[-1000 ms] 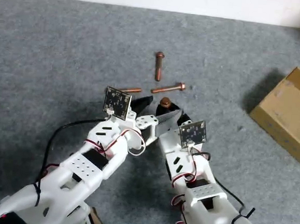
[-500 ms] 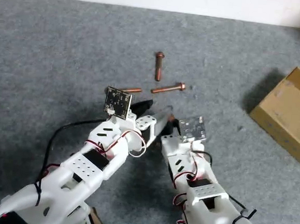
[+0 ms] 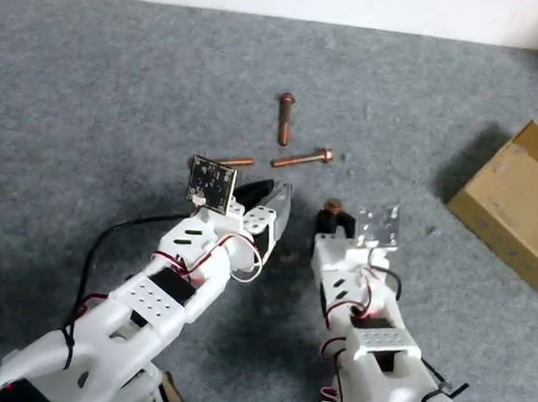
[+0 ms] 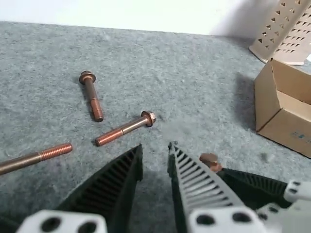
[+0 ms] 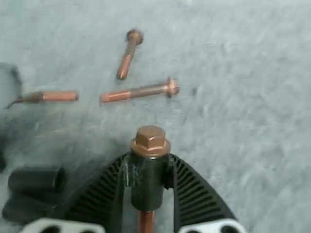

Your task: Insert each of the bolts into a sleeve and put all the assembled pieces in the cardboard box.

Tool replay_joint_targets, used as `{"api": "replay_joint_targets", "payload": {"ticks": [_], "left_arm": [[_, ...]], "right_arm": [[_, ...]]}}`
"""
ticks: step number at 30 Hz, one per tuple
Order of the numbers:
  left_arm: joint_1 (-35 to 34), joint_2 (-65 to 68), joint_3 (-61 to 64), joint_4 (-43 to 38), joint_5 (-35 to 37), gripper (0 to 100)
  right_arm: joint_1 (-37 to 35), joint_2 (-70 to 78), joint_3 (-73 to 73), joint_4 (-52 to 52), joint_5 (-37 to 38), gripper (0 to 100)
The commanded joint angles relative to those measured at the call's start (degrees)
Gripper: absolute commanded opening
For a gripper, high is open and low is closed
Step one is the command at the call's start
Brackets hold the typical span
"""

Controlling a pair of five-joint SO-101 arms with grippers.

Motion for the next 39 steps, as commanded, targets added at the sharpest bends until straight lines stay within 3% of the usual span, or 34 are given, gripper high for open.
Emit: {"api": "replay_joint_targets", "payload": {"ticks": [1, 12, 16, 39], "left_arm": [[-0.8, 0.0, -1.3, 0.4, 0.4, 9], [-0.9, 0.1, -0.7, 0.6, 0.4, 9], [-1.0, 0.1, -0.7, 0.6, 0.3, 9], [-1.0, 0.2, 0.0, 0.6, 0.3, 10]], "right_arm": [[2.9, -1.8, -6.6, 3.9, -0.5, 0.5], [12.3, -1.3, -29.1, 30.3, -5.7, 0.5], [15.3, -1.2, -36.7, 36.8, -4.1, 0.5], [31.0, -1.1, -45.5, 40.0, 1.7, 0.5]]}}
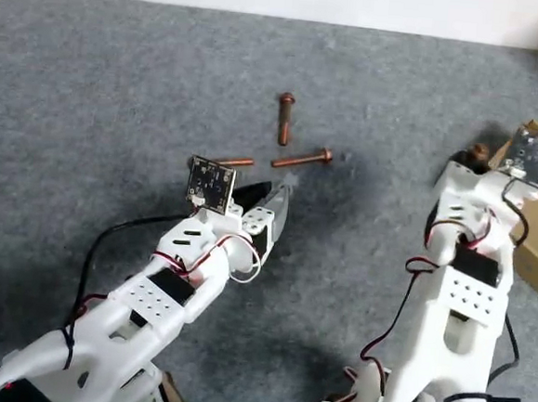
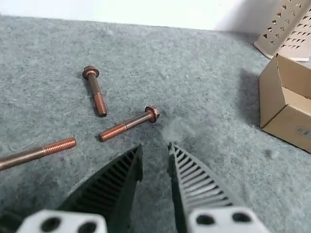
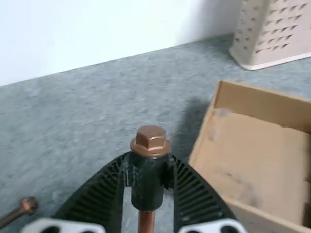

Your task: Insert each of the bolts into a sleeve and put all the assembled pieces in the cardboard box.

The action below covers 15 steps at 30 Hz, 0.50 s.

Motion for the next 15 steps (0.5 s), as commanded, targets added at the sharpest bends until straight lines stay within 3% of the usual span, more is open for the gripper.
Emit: {"api": "replay_joint_targets", "payload": {"ticks": [1, 7, 11, 15], "left_arm": [[-0.6, 0.0, -0.3, 0.1, 0.3, 10], [-0.3, 0.0, -0.2, 0.1, 0.3, 10], [-0.3, 0.0, -0.2, 0.1, 0.3, 10], [-0.3, 0.0, -0.2, 0.1, 0.3, 10]], "right_arm": [[2.9, -1.2, -5.3, 0.0, 0.9, 0.5], [7.0, 3.3, -9.6, 2.1, 1.1, 0.5], [10.2, 13.5, -21.6, 12.1, 0.8, 0.5], [13.3, 22.5, -32.5, 15.2, 0.8, 0.5]]}}
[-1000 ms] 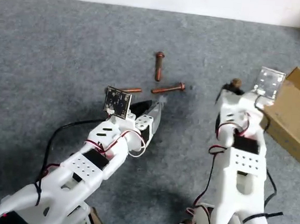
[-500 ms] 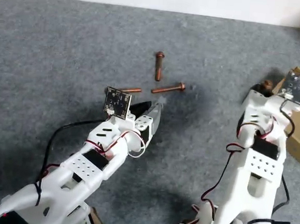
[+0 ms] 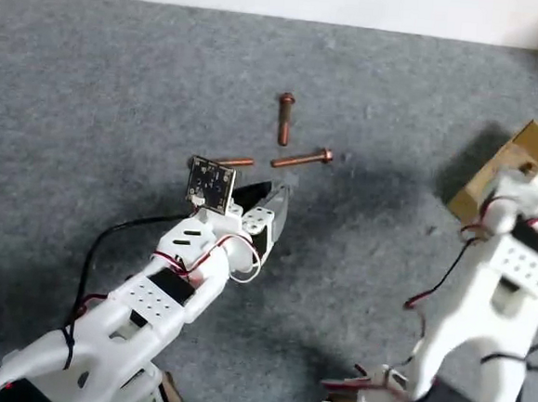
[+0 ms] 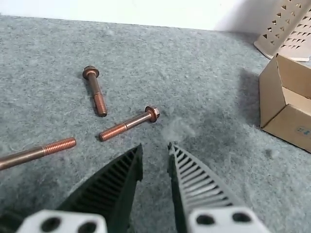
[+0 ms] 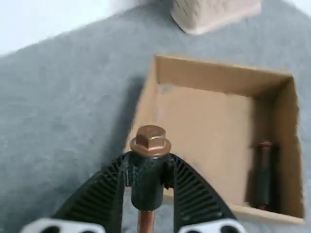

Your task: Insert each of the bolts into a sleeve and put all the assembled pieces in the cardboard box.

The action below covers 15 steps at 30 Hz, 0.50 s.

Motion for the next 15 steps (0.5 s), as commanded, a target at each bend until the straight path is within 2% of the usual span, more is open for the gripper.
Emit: {"api": "replay_joint_targets", "payload": {"ticks": [1, 8, 15], "left_arm": [[-0.3, 0.0, -0.2, 0.1, 0.3, 10], [-0.4, 0.0, -0.2, 0.1, 0.3, 10], [-0.4, 0.0, -0.2, 0.1, 0.2, 10]], "right_arm": [[3.0, 5.2, -12.8, 1.1, 0.4, 0.5], [7.4, 17.1, -26.4, 1.1, 0.4, 0.5], [9.6, 26.5, -31.6, 1.7, 0.4, 0.5]]}}
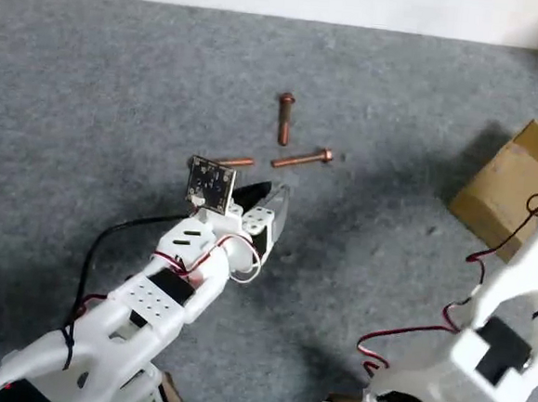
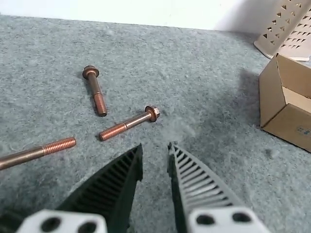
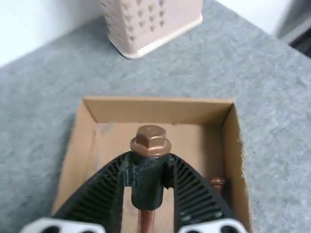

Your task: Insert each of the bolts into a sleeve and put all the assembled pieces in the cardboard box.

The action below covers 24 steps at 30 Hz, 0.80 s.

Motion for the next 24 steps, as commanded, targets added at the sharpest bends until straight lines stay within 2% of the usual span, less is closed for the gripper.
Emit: {"api": "replay_joint_targets", "payload": {"ticks": [1, 8, 24], "left_arm": [[-0.5, 0.0, -0.2, 0.1, 0.2, 10], [-0.5, 0.0, -0.2, 0.1, 0.2, 10], [-0.6, 0.0, -0.2, 0.1, 0.2, 10]], "right_arm": [[0.9, 1.5, -5.6, 1.8, 0.3, 0.5], [2.0, 10.2, -15.4, 9.2, -4.0, 0.5], [5.7, 28.8, -34.2, 19.3, -4.6, 0.5]]}}
